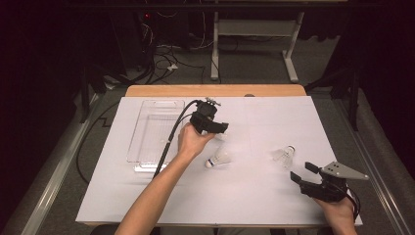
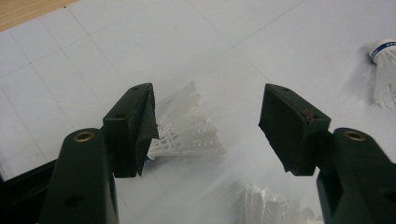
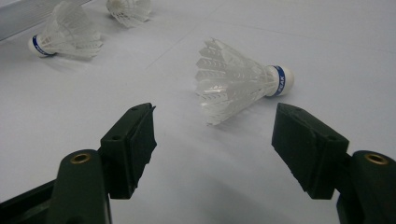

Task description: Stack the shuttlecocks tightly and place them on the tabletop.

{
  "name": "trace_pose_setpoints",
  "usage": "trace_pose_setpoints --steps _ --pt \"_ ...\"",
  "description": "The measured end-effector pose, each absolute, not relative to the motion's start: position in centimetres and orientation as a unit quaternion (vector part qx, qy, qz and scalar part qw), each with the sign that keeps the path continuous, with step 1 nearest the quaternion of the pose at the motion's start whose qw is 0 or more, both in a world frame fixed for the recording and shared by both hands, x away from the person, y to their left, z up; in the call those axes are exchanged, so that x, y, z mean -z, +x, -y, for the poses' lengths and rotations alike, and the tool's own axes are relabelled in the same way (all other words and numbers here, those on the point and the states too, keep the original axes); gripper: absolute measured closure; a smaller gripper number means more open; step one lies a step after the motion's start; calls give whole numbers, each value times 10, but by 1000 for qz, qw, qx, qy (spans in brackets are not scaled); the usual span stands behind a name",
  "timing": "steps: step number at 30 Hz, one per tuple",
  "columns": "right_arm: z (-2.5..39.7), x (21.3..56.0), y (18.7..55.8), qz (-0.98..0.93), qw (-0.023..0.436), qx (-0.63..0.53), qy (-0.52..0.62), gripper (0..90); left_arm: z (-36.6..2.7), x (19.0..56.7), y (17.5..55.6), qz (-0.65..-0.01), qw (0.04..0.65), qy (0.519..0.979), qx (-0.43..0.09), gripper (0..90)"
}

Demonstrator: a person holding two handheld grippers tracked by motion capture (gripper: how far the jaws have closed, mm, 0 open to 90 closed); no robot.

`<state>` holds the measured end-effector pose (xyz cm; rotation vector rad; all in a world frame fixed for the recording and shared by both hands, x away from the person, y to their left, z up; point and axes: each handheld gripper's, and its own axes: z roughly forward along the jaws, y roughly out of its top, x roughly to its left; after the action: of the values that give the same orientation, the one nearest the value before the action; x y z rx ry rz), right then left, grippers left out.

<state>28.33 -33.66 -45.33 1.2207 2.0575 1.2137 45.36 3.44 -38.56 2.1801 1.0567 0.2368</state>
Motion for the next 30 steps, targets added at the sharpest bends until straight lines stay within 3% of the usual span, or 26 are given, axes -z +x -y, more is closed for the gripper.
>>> trace_pose_setpoints --steps 30 --pt "336 453 283 -747 229 -440 443 303 -63 393 426 -413 341 839 -92 367"
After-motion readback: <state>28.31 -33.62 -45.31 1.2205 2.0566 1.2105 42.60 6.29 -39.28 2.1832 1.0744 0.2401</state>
